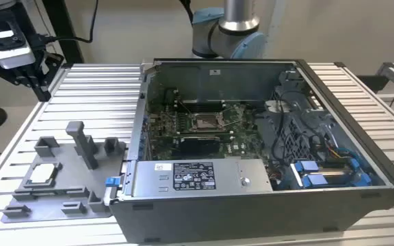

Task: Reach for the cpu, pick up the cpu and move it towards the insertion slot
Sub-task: 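Reach for the cpu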

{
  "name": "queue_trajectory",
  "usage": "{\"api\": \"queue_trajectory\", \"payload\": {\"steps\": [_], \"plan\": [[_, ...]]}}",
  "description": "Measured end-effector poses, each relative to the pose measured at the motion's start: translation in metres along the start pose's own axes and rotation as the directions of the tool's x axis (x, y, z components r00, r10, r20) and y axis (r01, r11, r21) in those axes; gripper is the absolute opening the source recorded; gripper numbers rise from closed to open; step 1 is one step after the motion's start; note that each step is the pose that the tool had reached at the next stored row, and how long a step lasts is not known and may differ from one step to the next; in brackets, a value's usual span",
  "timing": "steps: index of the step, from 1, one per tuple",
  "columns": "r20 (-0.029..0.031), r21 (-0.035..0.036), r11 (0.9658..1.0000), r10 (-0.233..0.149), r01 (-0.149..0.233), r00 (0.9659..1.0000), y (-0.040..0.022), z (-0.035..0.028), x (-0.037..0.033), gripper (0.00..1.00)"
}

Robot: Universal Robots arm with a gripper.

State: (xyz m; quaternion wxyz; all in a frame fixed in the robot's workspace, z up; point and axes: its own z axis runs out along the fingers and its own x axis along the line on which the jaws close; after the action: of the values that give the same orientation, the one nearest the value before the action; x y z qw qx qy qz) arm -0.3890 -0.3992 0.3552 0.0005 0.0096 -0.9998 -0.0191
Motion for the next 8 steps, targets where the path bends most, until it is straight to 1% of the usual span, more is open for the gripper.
{"api": "queue_trajectory", "payload": {"steps": [8], "plan": [[0.0003,0.0,1.0,0.0,0.0,1.0,0.0,0.0,0.0,0.0]]}}
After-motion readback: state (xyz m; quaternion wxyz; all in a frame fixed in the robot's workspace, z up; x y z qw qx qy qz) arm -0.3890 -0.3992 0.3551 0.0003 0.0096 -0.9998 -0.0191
